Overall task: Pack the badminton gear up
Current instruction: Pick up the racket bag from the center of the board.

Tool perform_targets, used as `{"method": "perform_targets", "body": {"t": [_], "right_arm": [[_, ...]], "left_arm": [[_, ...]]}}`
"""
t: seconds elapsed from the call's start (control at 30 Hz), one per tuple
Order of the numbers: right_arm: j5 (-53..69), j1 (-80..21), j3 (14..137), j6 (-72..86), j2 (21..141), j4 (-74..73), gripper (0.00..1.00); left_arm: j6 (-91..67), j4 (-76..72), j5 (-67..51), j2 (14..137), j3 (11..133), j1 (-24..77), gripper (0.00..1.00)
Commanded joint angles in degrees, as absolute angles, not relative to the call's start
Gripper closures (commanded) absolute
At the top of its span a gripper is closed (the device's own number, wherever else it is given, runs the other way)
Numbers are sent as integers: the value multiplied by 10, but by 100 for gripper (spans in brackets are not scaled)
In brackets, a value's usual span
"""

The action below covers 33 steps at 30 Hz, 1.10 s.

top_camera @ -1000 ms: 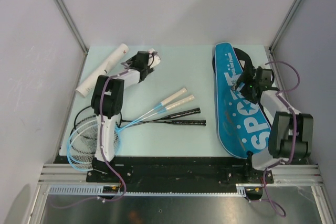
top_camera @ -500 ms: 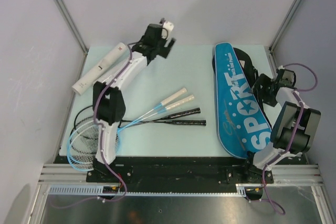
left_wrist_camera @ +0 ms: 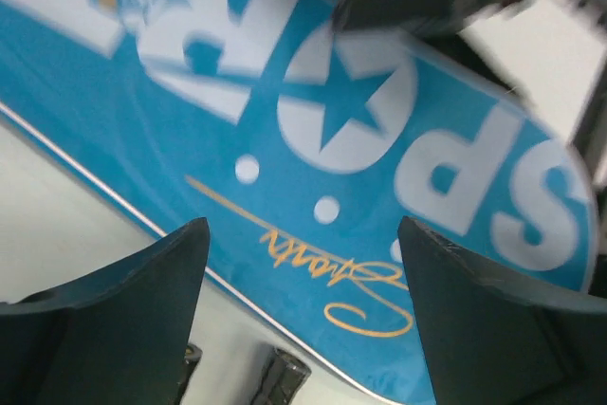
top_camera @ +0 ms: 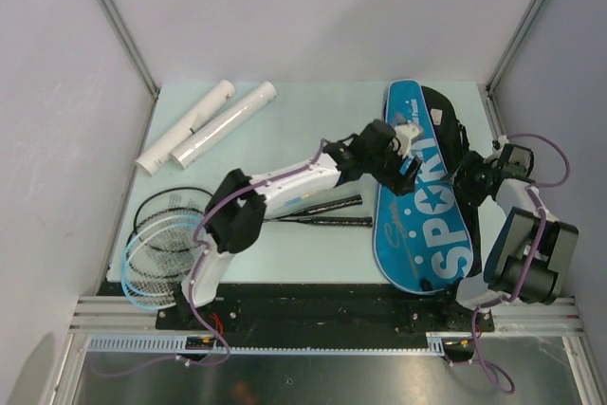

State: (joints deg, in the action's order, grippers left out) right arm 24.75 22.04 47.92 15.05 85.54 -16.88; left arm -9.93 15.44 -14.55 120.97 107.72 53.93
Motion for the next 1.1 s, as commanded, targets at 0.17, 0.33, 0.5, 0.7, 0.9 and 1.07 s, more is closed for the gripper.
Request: {"method": "perform_targets", "body": {"t": [0.17, 0.33, 0.5, 0.7, 0.9, 1.07], "right_arm": [[322, 227, 399, 233, 777, -114, 40], [309, 249, 395, 200, 791, -127, 42], [307, 249, 383, 189, 794, -134, 41], [399, 243, 381, 210, 820, -104, 53], [413, 201, 381, 281, 751, -95, 60], [393, 192, 381, 357, 652, -106, 78]], "left_arm": [[-152, 163, -63, 1270, 1051, 530, 38], [-164, 163, -69, 1299, 1044, 527, 47], [-186, 160, -91, 1331, 1044, 521, 51], [-189, 159, -117, 1361, 1073, 520, 54], [-207, 159, -166, 1402, 1113, 521, 54], [-208, 154, -212, 1407, 1142, 528, 53]]}}
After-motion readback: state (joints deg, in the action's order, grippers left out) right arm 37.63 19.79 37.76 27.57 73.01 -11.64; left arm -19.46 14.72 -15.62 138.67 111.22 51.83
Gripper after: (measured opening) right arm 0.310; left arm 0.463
